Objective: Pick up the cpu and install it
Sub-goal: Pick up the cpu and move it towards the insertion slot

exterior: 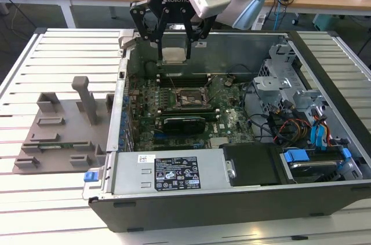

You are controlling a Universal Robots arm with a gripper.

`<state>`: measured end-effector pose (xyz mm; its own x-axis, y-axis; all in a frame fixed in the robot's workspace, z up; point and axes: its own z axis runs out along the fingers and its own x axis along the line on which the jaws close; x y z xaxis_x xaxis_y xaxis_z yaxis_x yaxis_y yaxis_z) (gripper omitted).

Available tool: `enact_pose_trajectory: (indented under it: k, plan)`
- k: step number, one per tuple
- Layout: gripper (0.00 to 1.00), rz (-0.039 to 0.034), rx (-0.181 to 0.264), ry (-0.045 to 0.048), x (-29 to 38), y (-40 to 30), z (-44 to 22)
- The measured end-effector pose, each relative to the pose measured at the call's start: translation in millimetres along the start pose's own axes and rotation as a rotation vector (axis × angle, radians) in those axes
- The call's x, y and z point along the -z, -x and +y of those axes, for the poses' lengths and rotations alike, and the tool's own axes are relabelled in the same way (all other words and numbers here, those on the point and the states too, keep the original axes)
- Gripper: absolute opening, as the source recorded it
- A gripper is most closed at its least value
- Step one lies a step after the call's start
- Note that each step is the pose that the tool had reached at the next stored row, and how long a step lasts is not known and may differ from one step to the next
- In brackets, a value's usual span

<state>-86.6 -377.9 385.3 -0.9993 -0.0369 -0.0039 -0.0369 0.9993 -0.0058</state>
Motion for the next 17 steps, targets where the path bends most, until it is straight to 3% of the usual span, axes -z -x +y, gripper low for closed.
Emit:
enact_pose_trajectory:
  k: [17]
  plan:
    - [0.55, 0.0084, 0.000, 0.0004, -38.6, 23.6, 29.6]
